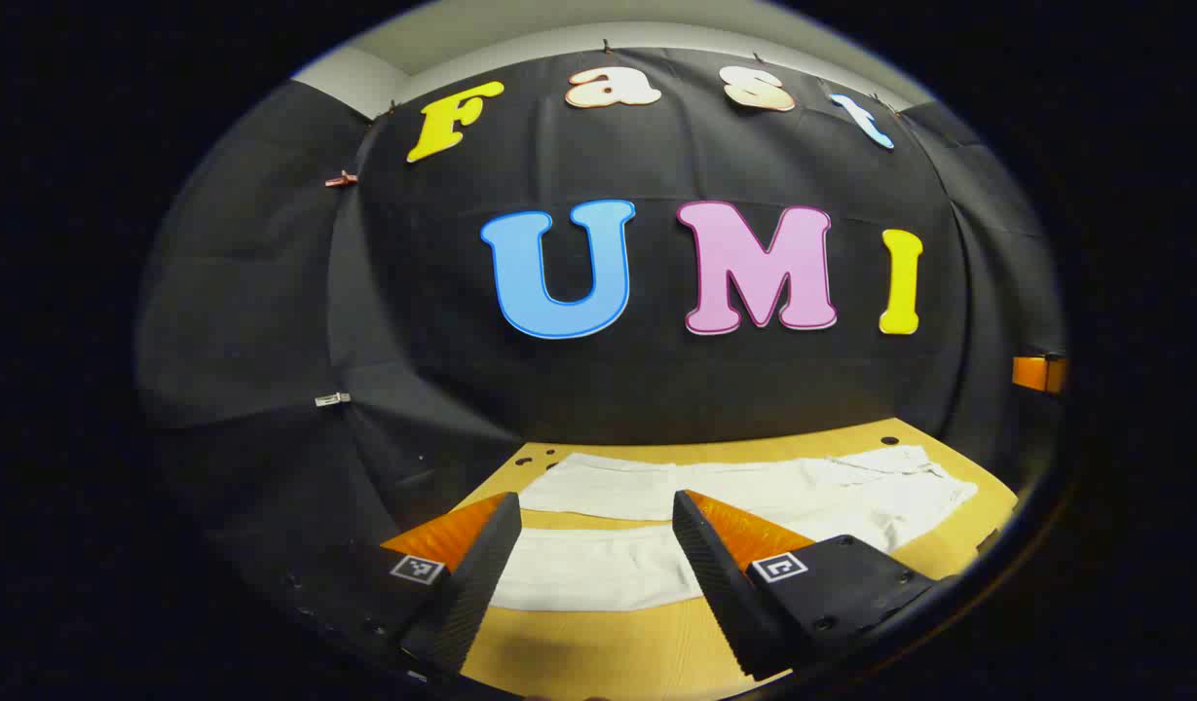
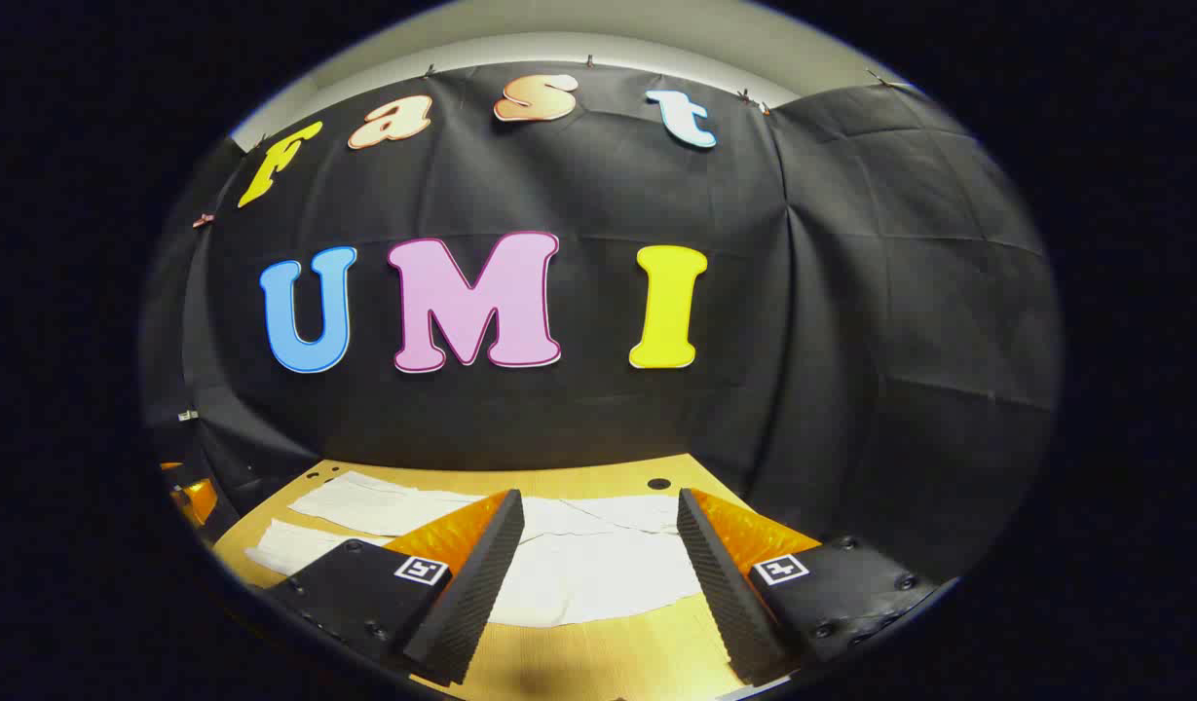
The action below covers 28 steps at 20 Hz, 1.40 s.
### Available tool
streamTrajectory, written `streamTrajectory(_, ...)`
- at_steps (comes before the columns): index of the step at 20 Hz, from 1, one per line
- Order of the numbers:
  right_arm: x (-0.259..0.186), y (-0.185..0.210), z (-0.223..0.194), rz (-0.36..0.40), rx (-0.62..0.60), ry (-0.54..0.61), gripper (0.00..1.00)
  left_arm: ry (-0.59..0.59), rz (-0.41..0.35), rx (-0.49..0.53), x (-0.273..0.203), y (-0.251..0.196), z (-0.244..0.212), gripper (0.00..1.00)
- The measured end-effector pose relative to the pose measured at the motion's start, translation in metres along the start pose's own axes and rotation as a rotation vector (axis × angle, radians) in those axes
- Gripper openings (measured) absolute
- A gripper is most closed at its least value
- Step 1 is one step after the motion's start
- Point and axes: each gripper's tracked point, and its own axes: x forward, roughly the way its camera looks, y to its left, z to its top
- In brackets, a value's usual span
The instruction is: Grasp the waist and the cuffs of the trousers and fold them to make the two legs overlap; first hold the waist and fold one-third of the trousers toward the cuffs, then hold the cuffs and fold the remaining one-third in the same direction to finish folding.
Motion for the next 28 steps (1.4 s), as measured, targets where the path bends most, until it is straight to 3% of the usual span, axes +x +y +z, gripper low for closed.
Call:
streamTrajectory(5, 0.026, -0.009, -0.001, 0.015, -0.027, -0.017, 0.97, 0.043, 0.005, -0.013, 0.03, -0.016, -0.005, 0.99)
streamTrajectory(9, 0.04, 0.006, -0.01, 0.105, -0.027, 0.005, 0.97, 0.04, 0.027, -0.007, 0.036, -0.018, -0.003, 0.98)
streamTrajectory(18, 0.065, 0.013, -0.002, 0.192, -0.16, -0.063, 0.97, 0.062, 0.071, -0.015, 0.042, -0.009, -0.01, 0.99)
streamTrajectory(24, 0.078, 0.001, -0.017, 0.228, -0.227, -0.048, 0.97, 0.065, 0.036, 0.033, 0.047, -0.015, -0.007, 0.99)
streamTrajectory(28, 0.096, -0.017, -0.029, 0.257, -0.386, -0.055, 0.98, 0.108, 0.026, 0.053, 0.049, -0.017, -0.019, 0.99)
